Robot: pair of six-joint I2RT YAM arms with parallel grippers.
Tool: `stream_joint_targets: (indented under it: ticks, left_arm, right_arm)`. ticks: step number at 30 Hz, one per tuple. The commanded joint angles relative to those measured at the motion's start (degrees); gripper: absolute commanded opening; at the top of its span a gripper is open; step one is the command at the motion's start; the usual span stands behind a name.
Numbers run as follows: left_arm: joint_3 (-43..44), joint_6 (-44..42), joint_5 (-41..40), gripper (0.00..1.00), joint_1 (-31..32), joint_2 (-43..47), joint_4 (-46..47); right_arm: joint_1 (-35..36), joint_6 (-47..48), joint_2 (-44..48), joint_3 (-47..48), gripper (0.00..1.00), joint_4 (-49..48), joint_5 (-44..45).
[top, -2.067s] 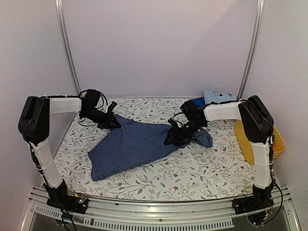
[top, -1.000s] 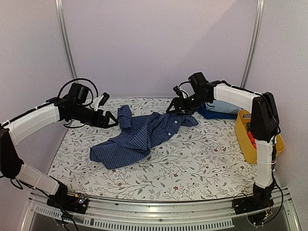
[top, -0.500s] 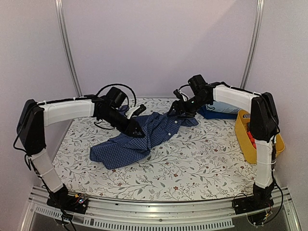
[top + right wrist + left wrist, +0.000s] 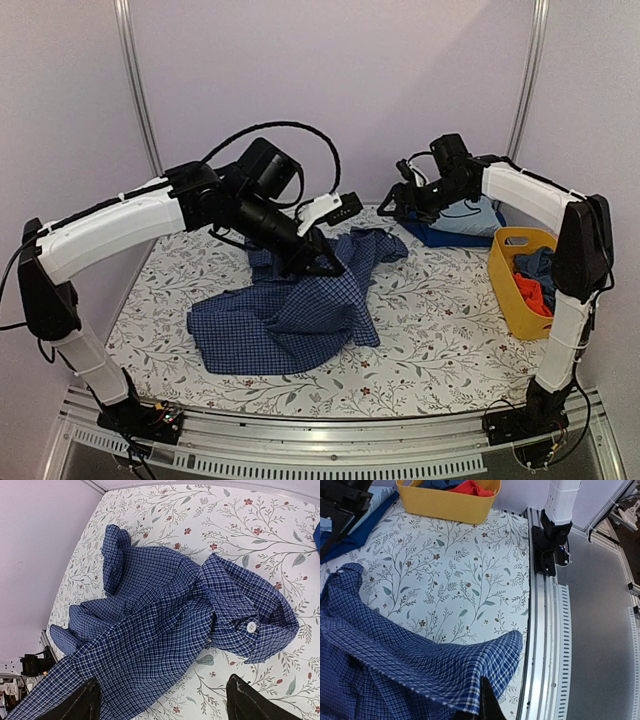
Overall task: Fold and stack the mixed laundry pile
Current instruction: Flatten out the crumpled T-shirt at the center of the board.
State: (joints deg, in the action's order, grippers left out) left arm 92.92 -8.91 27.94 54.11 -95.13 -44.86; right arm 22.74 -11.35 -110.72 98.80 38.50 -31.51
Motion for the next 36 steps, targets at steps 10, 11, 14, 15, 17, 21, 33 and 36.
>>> stream_joint_targets:
  ticks: [10, 11, 14, 15, 17, 21, 33, 36]
  left_arm:
    - [17.92, -13.22, -3.72, 0.00, 12.18, -9.97, 3.28]
    - [19.27, -13.57, -3.28, 0.00, 12.51, -11.19, 3.74]
    - [22.64, -14.08, -2.95, 0.06, 13.98, -14.60, 3.92]
    - [23.25, -13.81, -3.87, 0.10, 14.35, -15.22, 3.60]
    - [23.55, -11.56, -6.25, 0.20, 14.28, -14.93, 3.23]
    - [17.23, -4.25, -7.49, 0.51, 9.51, -8.66, 5.99]
    - [-27.75, 24.07, -7.66, 0.79, -25.88, 18.86, 24.33]
    - [-33.80, 29.23, -7.21, 0.79, -34.08, 18.65, 22.10]
  right_arm:
    - [-1.64, 2.36, 4.22, -0.36, 0.85, 2.46, -3.44]
    - [-1.63, 2.53, 3.95, -0.18, 0.85, 2.43, -4.11]
    - [-1.30, 2.71, 3.14, -0.16, 0.84, 2.44, -7.14]
    - [-0.91, 2.73, 2.70, -0.29, 0.83, 2.50, -7.73]
    - [0.61, 3.81, 2.18, -1.16, 0.82, 3.22, -8.31]
    - [5.60, 6.15, 0.96, -4.50, 0.78, 4.41, -6.70]
    - [9.07, 4.95, -5.43, -4.45, 0.81, 8.04, 14.53]
    - [9.12, 4.62, -7.36, 2.04, 0.83, 8.15, 17.32]
